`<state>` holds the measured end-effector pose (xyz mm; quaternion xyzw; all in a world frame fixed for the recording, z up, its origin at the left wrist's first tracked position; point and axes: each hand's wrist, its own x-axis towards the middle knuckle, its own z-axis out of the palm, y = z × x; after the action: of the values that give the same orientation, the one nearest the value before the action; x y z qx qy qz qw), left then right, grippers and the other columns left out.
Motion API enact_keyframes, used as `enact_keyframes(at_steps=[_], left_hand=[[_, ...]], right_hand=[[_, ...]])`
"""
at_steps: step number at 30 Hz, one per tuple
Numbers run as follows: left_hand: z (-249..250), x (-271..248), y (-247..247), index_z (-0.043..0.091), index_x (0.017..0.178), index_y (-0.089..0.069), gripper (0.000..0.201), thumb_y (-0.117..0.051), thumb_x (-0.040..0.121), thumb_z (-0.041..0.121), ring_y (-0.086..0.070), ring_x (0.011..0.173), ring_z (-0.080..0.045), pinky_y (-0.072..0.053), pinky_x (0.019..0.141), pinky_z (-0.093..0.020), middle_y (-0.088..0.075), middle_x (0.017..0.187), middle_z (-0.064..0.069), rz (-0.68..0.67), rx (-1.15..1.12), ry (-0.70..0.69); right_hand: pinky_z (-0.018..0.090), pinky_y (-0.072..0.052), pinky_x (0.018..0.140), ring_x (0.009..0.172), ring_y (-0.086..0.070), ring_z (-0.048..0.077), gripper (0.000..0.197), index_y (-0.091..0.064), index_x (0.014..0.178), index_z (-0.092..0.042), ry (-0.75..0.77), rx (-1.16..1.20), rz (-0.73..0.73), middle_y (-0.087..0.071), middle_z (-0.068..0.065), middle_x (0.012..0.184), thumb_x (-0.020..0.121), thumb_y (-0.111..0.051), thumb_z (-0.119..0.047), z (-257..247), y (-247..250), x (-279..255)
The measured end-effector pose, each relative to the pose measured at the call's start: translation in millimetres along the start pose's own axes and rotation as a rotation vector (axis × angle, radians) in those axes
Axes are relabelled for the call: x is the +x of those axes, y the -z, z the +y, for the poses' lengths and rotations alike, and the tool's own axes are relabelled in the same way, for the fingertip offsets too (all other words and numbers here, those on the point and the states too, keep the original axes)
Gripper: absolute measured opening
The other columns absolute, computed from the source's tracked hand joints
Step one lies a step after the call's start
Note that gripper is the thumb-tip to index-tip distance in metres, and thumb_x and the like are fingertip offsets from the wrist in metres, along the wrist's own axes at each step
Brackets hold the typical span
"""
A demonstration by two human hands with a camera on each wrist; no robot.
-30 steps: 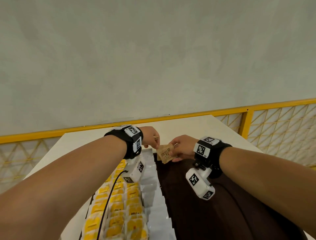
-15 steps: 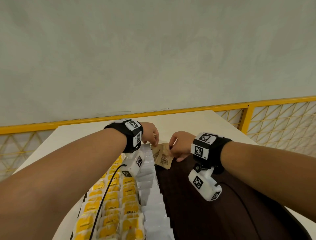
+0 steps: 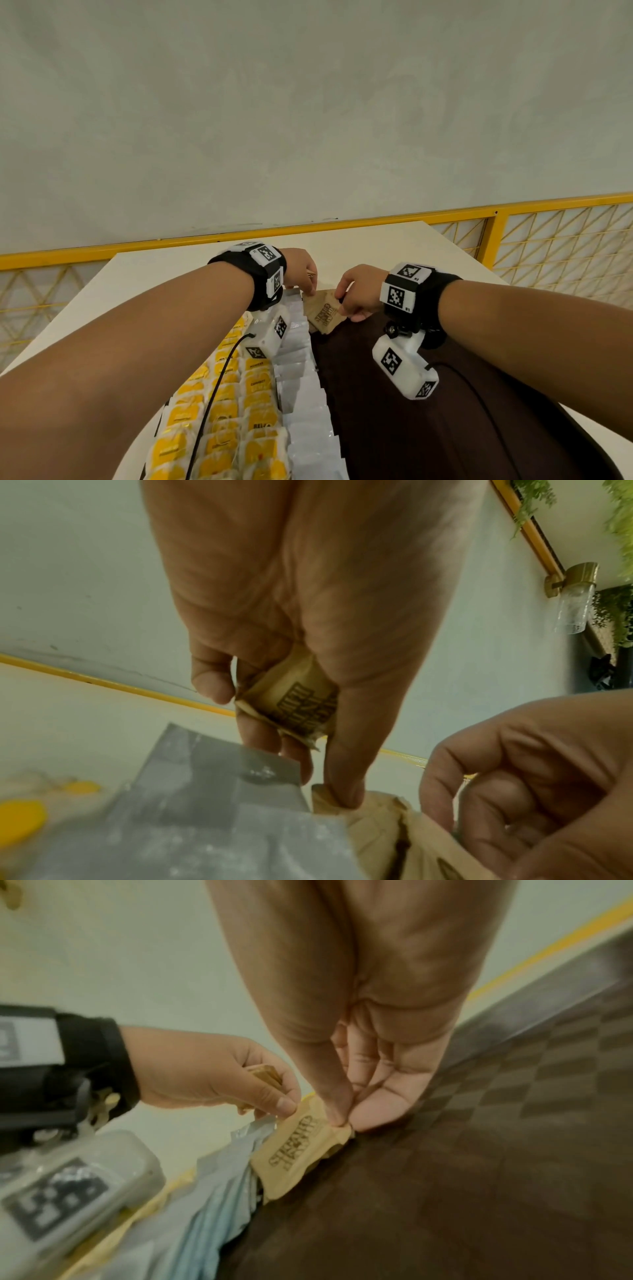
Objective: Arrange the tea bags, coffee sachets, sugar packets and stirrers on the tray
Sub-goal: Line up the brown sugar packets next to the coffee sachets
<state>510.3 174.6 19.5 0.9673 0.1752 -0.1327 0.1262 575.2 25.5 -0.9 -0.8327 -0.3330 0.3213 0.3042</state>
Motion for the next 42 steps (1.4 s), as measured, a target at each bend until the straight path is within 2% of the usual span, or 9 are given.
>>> enact_keyframes(at_steps=[7,12,16,19,23,27,30,32,42], left_hand=[[-2,2,-1,0.015,0.093,-0.068,0.008,-0.066,0.087,0.021,-0.047,0.064,-0.006,-0.04,0.063,-0.019,-0.056,0.074,0.009,-0.002,-0.007,-0.009],[-3,2,-2,0.013,0.096,-0.07,0.012,-0.066,0.087,0.02,-0.047,0.064,-0.006,-0.04,0.062,-0.019,-0.056,0.074,0.008,0.008,-0.017,-0.004],[-4,1,-2,0.013,0.093,-0.07,0.009,-0.067,0.086,0.019,-0.048,0.064,-0.006,-0.041,0.062,-0.019,-0.057,0.074,0.008,0.017,-0.039,-0.005],[-4,-1,0,0.016,0.087,-0.068,0.003,-0.067,0.086,0.019,-0.049,0.063,-0.006,-0.042,0.062,-0.019,-0.057,0.073,0.008,0.027,-0.061,-0.009],[-5,-4,3,0.018,0.085,-0.068,0.003,-0.068,0.086,0.021,-0.049,0.061,-0.007,-0.041,0.062,-0.02,-0.057,0.071,0.009,0.031,-0.058,-0.013],[-4,-6,3,0.017,0.086,-0.067,0.003,-0.068,0.086,0.02,-0.048,0.061,-0.007,-0.04,0.06,-0.019,-0.057,0.071,0.008,0.035,-0.045,0.0],[-4,-6,2,0.017,0.085,-0.067,0.003,-0.067,0.086,0.02,-0.048,0.061,-0.007,-0.039,0.06,-0.018,-0.057,0.071,0.008,0.038,-0.043,0.008],[-4,-6,2,0.017,0.085,-0.068,0.002,-0.068,0.086,0.019,-0.047,0.061,-0.007,-0.039,0.06,-0.018,-0.057,0.071,0.008,0.034,-0.048,0.012],[-2,-5,0,0.012,0.094,-0.07,0.01,-0.067,0.087,0.019,-0.048,0.061,-0.006,-0.039,0.058,-0.017,-0.057,0.072,0.008,0.028,-0.039,0.006]], right_hand=[[0.022,-0.055,0.056,0.056,-0.058,0.016,0.015,-0.062,0.072,-0.001,-0.05,0.053,-0.022,-0.06,0.013,0.069,0.081,-0.063,0.01,-5,-4,2],[0.034,-0.052,0.082,0.059,-0.056,0.017,0.012,-0.058,0.076,-0.004,-0.117,0.033,-0.02,-0.061,0.017,0.077,0.085,-0.062,0.003,-5,-8,11],[0.021,-0.055,0.058,0.052,-0.061,0.013,0.016,-0.059,0.07,-0.007,-0.127,-0.002,0.074,-0.063,0.006,0.061,0.084,-0.065,-0.003,0,-2,12],[0.03,-0.054,0.07,0.066,-0.063,0.022,0.013,-0.06,0.071,0.001,-0.241,0.09,0.024,-0.064,0.013,0.061,0.083,-0.064,0.0,3,0,10],[0.029,-0.051,0.078,0.075,-0.063,0.021,0.012,-0.06,0.072,0.0,-0.29,0.095,-0.02,-0.066,0.01,0.062,0.084,-0.063,-0.002,6,-5,10],[0.034,-0.05,0.09,0.082,-0.063,0.022,0.009,-0.063,0.074,0.001,-0.271,0.09,-0.035,-0.069,0.015,0.079,0.082,-0.065,-0.004,5,-7,10],[0.026,-0.055,0.061,0.058,-0.062,0.018,0.011,-0.059,0.078,0.003,-0.252,0.104,-0.039,-0.067,0.014,0.068,0.087,-0.06,-0.004,4,-8,7],[0.021,-0.048,0.045,0.043,-0.054,0.016,0.011,-0.058,0.079,0.002,-0.235,0.105,-0.011,-0.06,0.011,0.055,0.09,-0.058,-0.002,4,-7,5],[0.027,-0.047,0.055,0.05,-0.052,0.017,0.009,-0.059,0.083,0.004,-0.171,0.069,-0.004,-0.057,0.013,0.063,0.09,-0.054,0.002,0,-12,6]])
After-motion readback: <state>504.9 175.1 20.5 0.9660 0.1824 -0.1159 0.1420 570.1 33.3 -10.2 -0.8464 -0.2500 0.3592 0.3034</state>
